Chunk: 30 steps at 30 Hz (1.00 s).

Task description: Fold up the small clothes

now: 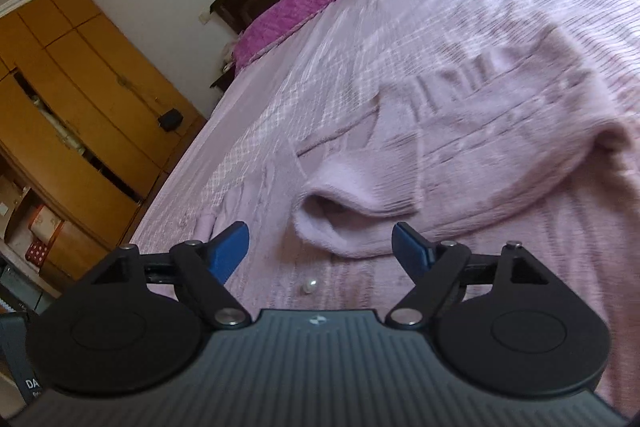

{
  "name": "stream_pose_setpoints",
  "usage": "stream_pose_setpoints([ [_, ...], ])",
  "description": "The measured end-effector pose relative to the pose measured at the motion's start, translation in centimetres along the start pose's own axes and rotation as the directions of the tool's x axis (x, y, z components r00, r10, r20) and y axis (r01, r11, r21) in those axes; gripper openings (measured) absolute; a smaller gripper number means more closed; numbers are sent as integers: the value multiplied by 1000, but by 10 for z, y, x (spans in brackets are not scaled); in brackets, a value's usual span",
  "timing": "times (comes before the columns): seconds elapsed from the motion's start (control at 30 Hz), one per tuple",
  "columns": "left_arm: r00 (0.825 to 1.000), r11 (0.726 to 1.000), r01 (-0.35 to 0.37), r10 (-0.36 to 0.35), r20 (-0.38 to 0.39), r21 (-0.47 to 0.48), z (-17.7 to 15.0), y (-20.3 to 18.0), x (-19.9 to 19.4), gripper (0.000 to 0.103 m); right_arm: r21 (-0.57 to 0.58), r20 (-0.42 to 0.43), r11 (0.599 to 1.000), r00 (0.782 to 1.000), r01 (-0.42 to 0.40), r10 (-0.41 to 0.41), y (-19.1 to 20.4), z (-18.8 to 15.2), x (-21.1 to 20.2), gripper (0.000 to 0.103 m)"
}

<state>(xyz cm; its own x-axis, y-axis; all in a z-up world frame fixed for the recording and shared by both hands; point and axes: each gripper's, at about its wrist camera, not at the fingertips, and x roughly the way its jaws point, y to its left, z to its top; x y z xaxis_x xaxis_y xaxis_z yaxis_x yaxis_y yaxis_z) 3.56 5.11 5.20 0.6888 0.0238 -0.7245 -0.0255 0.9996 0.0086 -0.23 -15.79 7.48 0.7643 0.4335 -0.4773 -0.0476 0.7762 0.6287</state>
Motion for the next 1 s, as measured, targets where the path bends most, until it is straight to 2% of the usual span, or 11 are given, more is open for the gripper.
stream_pose_setpoints([
  [0.27,998,998,33,-36,44,53,16,-20,-7,103,127,136,990,988,53,-71,-34,10,-37,84],
  [0.4,996,995,61,-66,58,82,24,-34,-8,103,185,156,981,983,66,-95,-47,11,-46,84],
  [0.73,989,984,107,-120,87,144,39,-66,-7,103,203,167,976,980,76,-111,-56,10,-47,84],
  [1.0,985,975,114,-136,109,192,46,-87,-5,103,260,238,961,959,93,-157,-70,12,-58,84],
])
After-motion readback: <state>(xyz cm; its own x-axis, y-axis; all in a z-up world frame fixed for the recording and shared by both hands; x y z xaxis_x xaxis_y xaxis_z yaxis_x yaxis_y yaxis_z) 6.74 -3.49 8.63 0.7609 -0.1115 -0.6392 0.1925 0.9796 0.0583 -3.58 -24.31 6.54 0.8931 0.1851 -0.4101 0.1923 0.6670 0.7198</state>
